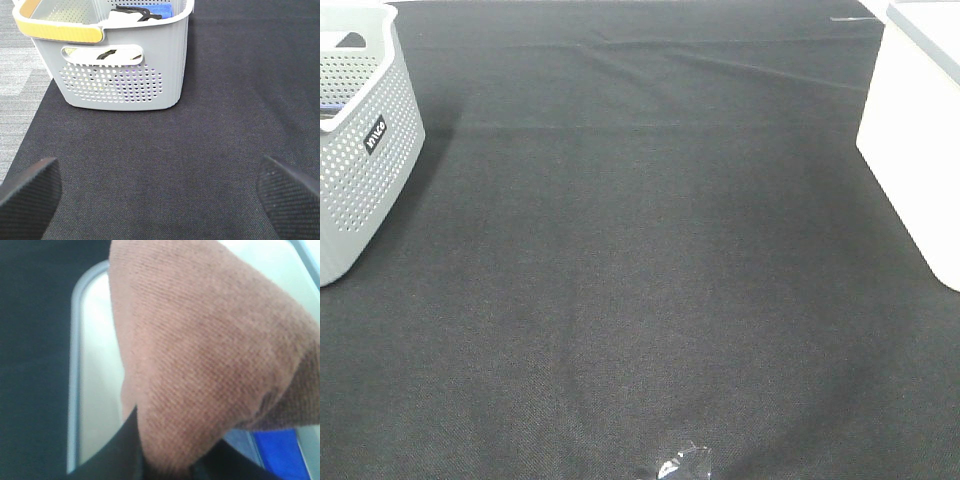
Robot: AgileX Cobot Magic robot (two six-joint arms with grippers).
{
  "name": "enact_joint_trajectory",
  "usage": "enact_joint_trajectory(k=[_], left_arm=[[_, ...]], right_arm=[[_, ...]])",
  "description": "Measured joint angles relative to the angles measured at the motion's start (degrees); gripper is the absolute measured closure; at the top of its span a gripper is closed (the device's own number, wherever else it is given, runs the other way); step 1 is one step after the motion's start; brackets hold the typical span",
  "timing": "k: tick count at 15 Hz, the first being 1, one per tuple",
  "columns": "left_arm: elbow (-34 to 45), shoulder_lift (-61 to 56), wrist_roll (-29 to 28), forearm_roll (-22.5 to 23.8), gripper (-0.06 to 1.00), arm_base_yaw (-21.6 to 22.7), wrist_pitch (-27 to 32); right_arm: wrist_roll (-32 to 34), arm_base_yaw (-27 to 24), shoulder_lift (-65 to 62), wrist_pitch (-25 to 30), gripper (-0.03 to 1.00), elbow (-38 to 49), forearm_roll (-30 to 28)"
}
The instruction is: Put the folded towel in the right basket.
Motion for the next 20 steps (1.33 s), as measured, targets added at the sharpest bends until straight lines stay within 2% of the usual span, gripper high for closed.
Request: enact_joint_trajectory(k=[1, 2, 3, 4, 6, 7, 9, 11, 13, 15, 17, 20], left_arm=[[0.00, 0.00, 0.00, 0.00, -0.05, 0.00, 0.00], [0.00, 0.00, 0.00, 0.00, -0.05, 0.00, 0.00], [0.00, 0.00, 0.00, 0.00, -0.05, 0.00, 0.00], [0.00, 0.00, 0.00, 0.00, -0.05, 0.00, 0.00], [0.00, 0.00, 0.00, 0.00, -0.05, 0.00, 0.00], [0.00, 0.00, 0.00, 0.00, -0.05, 0.00, 0.00], [0.00, 0.00, 0.00, 0.00, -0.05, 0.00, 0.00], [0.00, 0.00, 0.00, 0.00, -0.05, 0.00, 0.00], [0.00, 0.00, 0.06, 0.00, -0.05, 0.00, 0.00], [0.00, 0.00, 0.06, 0.00, -0.05, 0.00, 0.00], [0.00, 0.00, 0.06, 0.00, -0.05, 0.00, 0.00], [0.00, 0.00, 0.06, 0.00, -0.05, 0.00, 0.00]], right_arm=[[1.49, 0.00, 1.32, 0.00, 0.78, 0.00, -1.38], [2.75, 0.00, 2.58, -0.11, 0.69, 0.00, -2.41], [4.18, 0.00, 3.72, -0.17, 0.49, 0.00, -2.98], [4.18, 0.00, 3.72, -0.17, 0.49, 0.00, -2.98], [6.02, 0.00, 4.64, 0.11, 0.12, 0.00, -5.56], [6.82, 0.00, 4.64, 0.52, 0.03, 0.00, -6.76], [8.65, 0.34, 4.47, 3.27, 0.00, 0.00, -9.22], [11.86, 4.35, 2.12, 5.79, -0.01, 0.00, -14.09], [12.20, 9.63, -1.03, 6.93, -0.01, 0.00, -16.50], [14.61, 13.18, -3.61, 13.58, -0.01, 0.00, -16.67], [14.78, 13.98, -6.19, 20.40, -0.01, 0.00, -16.50], [14.09, 13.98, -11.69, 21.43, -0.01, 0.00, -14.78]])
